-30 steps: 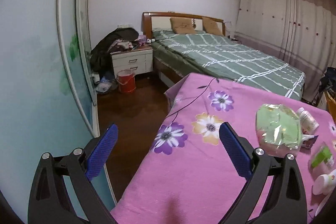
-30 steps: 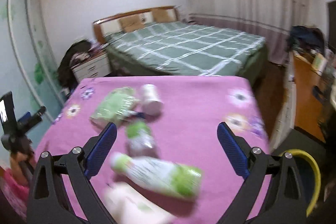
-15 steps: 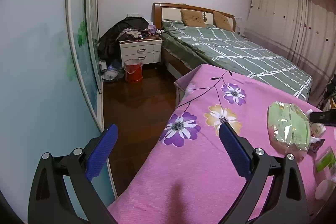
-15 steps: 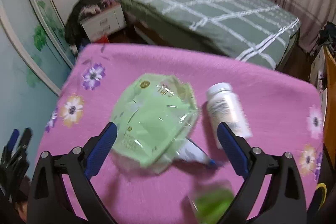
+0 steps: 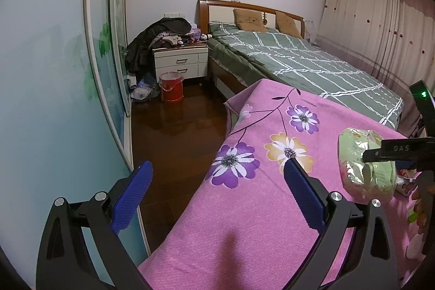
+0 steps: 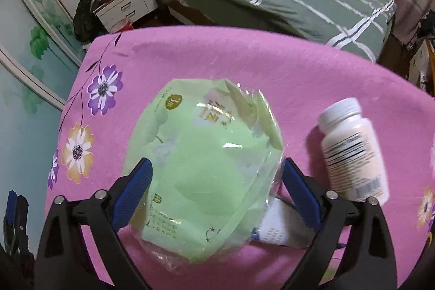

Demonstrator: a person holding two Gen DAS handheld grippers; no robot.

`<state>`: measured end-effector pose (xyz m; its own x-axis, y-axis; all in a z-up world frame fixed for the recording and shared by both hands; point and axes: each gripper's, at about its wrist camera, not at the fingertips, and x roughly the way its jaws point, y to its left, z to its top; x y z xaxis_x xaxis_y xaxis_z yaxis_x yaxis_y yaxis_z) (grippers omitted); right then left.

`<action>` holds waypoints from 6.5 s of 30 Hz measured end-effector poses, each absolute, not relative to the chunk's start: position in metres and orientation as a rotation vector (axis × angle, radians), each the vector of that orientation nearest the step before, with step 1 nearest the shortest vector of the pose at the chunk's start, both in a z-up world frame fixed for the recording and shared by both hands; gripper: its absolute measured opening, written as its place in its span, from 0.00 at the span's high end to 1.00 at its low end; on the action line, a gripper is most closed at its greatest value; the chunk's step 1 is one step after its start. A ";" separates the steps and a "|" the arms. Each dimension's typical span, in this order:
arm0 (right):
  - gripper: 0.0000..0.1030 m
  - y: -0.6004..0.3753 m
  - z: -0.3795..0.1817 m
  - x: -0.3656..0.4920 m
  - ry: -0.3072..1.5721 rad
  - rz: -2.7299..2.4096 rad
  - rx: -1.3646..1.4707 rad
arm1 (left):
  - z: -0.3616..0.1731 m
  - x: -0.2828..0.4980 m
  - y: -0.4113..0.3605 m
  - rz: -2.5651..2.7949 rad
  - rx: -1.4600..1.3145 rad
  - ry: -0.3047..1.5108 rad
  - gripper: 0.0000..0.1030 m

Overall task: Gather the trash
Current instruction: 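Reach the right tool to the green plastic bag and grasp it, then carry the green bag with the right tool into the bin and release, then grasp the white paper cup with the left tool, then carry the paper cup with the left tool over the bin and release, then grasp the white toothpaste tube by its cap end with the right tool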

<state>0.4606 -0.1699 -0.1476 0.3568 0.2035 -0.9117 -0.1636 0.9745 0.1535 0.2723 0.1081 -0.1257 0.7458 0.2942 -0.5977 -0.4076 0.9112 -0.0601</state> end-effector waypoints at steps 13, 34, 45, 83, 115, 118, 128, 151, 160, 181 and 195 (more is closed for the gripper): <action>0.89 -0.184 -0.107 0.433 1.050 0.301 0.063 | -0.125 0.273 0.105 0.383 -0.182 0.626 0.07; 0.85 -0.441 -0.035 0.216 0.717 0.009 0.285 | -0.123 0.272 0.102 0.379 -0.173 0.626 0.07; 0.81 -0.593 -0.106 0.148 0.780 -0.365 0.444 | -0.122 0.272 0.103 0.382 -0.179 0.624 0.07; 0.06 -0.500 -0.092 0.116 0.361 -0.464 0.115 | -0.086 0.189 -0.082 -0.491 0.089 0.642 0.07; 0.06 -0.503 -0.093 0.115 0.359 -0.425 0.144 | -0.134 0.187 -0.194 -0.740 0.311 0.838 0.20; 0.06 -0.504 -0.092 0.113 0.348 -0.418 0.153 | -0.131 0.181 -0.196 -0.747 0.323 0.835 0.20; 0.06 -0.552 -0.087 0.064 0.367 -0.481 0.255 | -0.101 0.168 -0.235 -0.821 0.355 0.773 0.20; 0.06 -0.619 -0.103 -0.078 0.384 -0.729 0.293 | -0.106 0.185 -0.494 -0.977 0.452 0.747 0.05; 0.06 -0.601 -0.108 -0.055 0.427 -0.638 0.296 | -0.067 0.190 -0.387 -0.833 0.274 0.654 0.05; 0.06 -0.443 -0.064 0.120 0.546 -0.075 0.157 | -0.108 0.254 0.052 0.194 -0.055 0.566 0.05; 0.06 -0.270 -0.059 0.288 0.769 0.363 -0.106 | -0.130 0.254 0.100 0.358 -0.165 0.600 0.05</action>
<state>0.2881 -0.2704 -0.0585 0.6602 0.2816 -0.6963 -0.3580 0.9330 0.0379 0.2535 0.0999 -0.1305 0.7664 0.2804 -0.5779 -0.3754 0.9256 -0.0486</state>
